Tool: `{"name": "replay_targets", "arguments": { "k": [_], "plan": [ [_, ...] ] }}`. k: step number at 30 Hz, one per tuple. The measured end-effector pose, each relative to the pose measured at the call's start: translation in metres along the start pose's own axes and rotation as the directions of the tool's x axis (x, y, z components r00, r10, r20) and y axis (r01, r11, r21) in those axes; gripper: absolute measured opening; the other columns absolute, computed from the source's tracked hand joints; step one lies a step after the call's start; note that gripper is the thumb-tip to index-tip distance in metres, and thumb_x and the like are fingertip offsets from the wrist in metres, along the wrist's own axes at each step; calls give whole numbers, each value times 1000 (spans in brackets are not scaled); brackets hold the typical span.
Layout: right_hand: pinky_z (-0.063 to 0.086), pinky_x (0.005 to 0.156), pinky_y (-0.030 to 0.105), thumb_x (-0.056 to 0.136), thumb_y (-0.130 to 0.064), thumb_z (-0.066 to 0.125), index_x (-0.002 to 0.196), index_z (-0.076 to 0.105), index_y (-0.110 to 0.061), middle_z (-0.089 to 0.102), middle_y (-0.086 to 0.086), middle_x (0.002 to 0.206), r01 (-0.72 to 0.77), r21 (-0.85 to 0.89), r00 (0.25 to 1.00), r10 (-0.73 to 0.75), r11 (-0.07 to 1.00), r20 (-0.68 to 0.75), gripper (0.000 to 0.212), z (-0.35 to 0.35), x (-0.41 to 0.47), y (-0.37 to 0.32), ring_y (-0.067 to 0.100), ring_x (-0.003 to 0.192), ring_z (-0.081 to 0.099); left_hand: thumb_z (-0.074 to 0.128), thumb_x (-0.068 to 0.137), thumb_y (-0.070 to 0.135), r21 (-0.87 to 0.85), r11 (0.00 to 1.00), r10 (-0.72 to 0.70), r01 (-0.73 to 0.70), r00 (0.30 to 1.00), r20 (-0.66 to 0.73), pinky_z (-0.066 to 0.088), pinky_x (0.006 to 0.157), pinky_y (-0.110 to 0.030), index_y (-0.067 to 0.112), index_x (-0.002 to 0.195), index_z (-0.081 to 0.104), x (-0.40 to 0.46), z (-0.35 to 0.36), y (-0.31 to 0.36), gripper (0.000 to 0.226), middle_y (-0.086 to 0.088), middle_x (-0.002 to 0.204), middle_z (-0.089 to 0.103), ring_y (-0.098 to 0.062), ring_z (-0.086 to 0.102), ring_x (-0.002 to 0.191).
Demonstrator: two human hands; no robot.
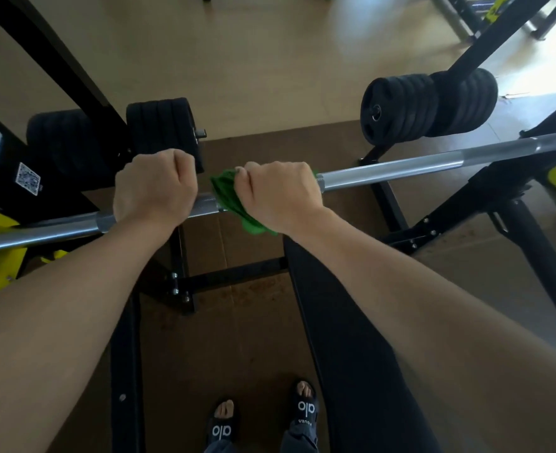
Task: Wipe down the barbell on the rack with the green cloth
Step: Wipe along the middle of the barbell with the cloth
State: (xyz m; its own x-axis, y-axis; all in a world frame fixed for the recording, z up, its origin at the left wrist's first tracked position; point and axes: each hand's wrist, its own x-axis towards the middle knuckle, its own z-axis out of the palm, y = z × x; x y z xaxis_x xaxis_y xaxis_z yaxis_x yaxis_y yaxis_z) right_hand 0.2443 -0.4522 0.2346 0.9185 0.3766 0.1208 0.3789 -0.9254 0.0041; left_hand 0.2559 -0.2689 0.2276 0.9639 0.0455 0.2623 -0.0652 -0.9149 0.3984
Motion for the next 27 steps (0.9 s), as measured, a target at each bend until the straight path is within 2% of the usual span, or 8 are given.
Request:
{"name": "replay_targets", "arguments": {
  "k": [4, 7, 10, 13, 17, 21, 24, 27],
  "plan": [
    [46, 54, 35, 97, -14, 37, 75, 54, -6, 53, 7, 54, -139, -173, 989, 129, 975, -68, 29, 0, -27, 95, 30, 49, 59, 31, 99, 26, 34, 999, 24, -23, 1000, -12, 48, 45, -37, 17, 55, 46, 0, -1, 2, 48, -5, 48, 46, -26, 48, 42],
    [34, 60, 35, 106, -22, 33, 69, 59, -2, 45, 4, 51, -354, -111, 935, 353, 929, -28, 50, -5, -41, 142, 29, 54, 51, 31, 102, 27, 65, 998, 3, -2, 1000, -17, 39, 42, -27, 18, 57, 46, 0, 2, 3, 49, -3, 49, 46, -21, 47, 41],
    [31, 61, 37, 107, -23, 33, 74, 64, 1, 52, 13, 54, -436, -130, 900, 429, 891, -79, 52, -1, -35, 124, 25, 56, 43, 30, 103, 26, 68, 998, 9, -7, 999, -35, 28, 42, -23, 20, 57, 45, 0, 6, 4, 49, 1, 50, 45, -12, 42, 42],
    [35, 55, 32, 103, -34, 40, 74, 48, -10, 34, -1, 51, -268, -250, 960, 281, 930, 16, 38, -2, -19, 63, 20, 53, 51, 31, 104, 26, 89, 996, 36, -33, 999, -40, 26, 42, -22, 19, 59, 46, 1, 8, 5, 49, 1, 50, 43, -11, 40, 41],
    [32, 48, 28, 107, -40, 35, 77, 52, -17, 47, -7, 53, -115, -113, 991, 121, 987, 49, 42, 0, 6, -28, 14, 42, 47, 31, 103, 25, 50, 998, 25, -24, 999, -36, 34, 46, -29, 20, 57, 41, 1, 6, 5, 48, -2, 50, 44, -21, 45, 43],
    [35, 45, 29, 104, -39, 48, 100, 59, -17, 42, -8, 60, 54, -72, 998, -53, 996, 24, 25, 1, 4, -18, 16, 46, 46, 29, 104, 26, 48, 999, 14, -12, 999, -30, 39, 52, -34, 18, 59, 43, 1, 4, 6, 48, -5, 53, 46, -26, 47, 47],
    [39, 48, 27, 105, -40, 47, 95, 58, -20, 41, -8, 59, 73, -8, 997, -73, 997, 23, 25, -6, -3, 1, 12, 45, 43, 29, 104, 24, 68, 996, 52, -49, 998, -46, 34, 49, -31, 16, 57, 42, -2, 5, 6, 49, -4, 50, 44, -24, 43, 43],
    [45, 57, 32, 108, -40, 29, 84, 51, -23, 46, -6, 59, -85, 7, 996, 84, 996, 27, 37, -8, -10, 40, 21, 52, 51, 30, 102, 22, 55, 979, 199, -196, 978, -55, 29, 43, -25, 20, 55, 39, -2, 3, 21, 48, 0, 45, 38, -18, 36, 36]
  ]
}}
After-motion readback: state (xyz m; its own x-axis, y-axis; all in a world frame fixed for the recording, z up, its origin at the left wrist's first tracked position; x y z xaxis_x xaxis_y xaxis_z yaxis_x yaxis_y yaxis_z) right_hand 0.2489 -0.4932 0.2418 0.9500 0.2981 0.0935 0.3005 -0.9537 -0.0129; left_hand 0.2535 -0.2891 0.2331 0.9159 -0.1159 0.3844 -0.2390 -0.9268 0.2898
